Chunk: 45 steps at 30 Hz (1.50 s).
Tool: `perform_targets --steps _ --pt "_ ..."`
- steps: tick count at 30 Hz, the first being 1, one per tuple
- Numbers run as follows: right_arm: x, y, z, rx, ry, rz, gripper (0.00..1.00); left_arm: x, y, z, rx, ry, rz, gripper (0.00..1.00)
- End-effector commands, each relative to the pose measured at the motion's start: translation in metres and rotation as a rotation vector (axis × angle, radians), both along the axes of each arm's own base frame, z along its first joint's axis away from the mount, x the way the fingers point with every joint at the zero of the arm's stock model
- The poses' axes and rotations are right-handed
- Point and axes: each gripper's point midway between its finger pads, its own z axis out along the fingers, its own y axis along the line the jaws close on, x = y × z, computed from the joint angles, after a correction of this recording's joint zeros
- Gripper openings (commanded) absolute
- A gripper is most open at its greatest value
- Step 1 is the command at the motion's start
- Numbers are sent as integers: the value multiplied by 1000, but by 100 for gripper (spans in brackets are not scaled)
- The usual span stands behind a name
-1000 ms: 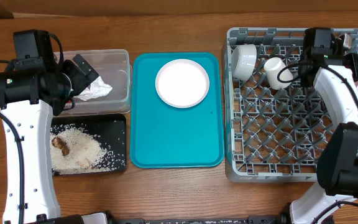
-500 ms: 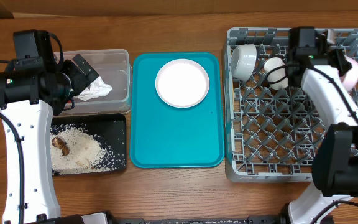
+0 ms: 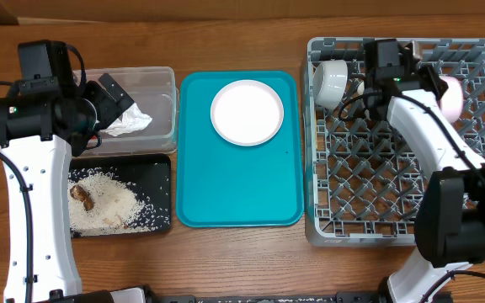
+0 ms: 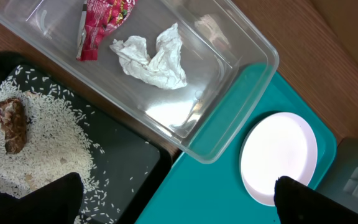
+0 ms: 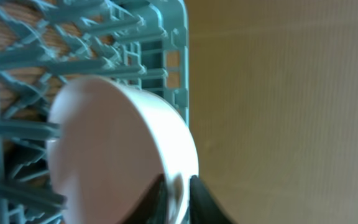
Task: Sort waste into correct bins and load items into the dishwasher
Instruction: 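Lower the plate upright into the rack and release it, then move the right gripper over the white plate on the teal tray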
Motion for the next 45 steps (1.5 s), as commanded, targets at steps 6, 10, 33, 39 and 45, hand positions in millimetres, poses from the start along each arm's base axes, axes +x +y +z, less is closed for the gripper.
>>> perform_targets --steps 6,10,33,39,45 --pt "5 18 -6 18 2 46 29 2 1 -1 6 2 -16 100" --pt "7 28 -6 18 2 67 45 2 1 -1 6 2 -16 100" --pt "9 155 -10 913 -244 238 53 2 1 -1 6 2 -16 100" --pt "-11 226 32 1234 -264 382 56 2 1 -1 6 2 -16 100" --pt "-39 300 39 1562 -184 349 56 2 1 -1 6 2 -17 100"
